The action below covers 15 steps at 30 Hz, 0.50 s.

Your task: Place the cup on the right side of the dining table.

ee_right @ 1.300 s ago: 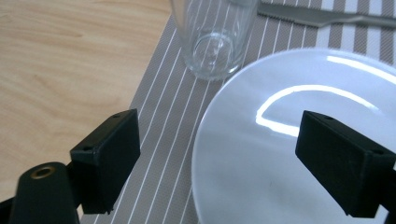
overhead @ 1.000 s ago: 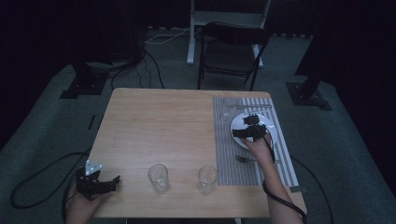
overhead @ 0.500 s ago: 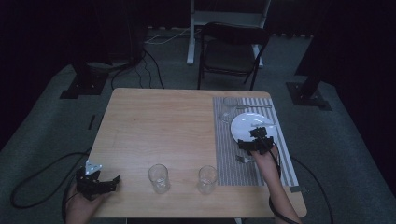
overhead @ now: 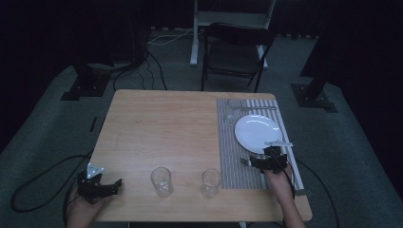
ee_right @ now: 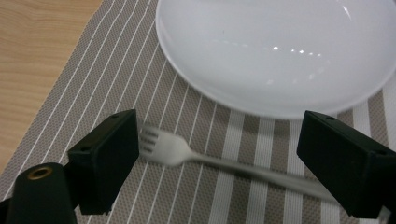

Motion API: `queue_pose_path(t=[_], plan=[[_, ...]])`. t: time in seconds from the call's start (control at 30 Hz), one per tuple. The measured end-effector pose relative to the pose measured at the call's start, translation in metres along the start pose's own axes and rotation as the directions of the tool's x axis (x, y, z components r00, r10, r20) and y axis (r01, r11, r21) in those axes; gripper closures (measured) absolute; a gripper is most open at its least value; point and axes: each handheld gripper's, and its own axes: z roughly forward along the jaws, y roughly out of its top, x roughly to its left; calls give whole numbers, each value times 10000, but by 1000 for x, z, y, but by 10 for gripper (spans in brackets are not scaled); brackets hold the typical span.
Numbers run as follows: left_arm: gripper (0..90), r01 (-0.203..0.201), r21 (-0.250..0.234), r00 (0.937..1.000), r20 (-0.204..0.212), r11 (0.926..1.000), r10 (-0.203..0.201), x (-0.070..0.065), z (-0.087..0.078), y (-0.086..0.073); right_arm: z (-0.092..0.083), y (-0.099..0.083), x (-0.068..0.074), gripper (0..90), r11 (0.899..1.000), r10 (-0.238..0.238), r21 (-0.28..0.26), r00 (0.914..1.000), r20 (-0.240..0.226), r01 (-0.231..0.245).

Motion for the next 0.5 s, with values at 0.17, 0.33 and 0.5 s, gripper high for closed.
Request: queue_pose_path(t=[0.17, 0.33, 0.5], plan=[[2, 5, 19, 10000, 1, 10000, -5, 0, 0, 0, -4, -19, -3, 126, 9999, 117, 89, 9999, 90, -118], [2, 12, 9, 10000, 2, 10000, -12, 0, 0, 0, -9, -38, -6, 123, 9990, 411, -167, 9990, 201, -408], [2, 20, 3, 10000, 3, 10000, -20, 0, 0, 0, -11, -54, -10, 123, 9998, 157, 121, 9990, 422, -163]])
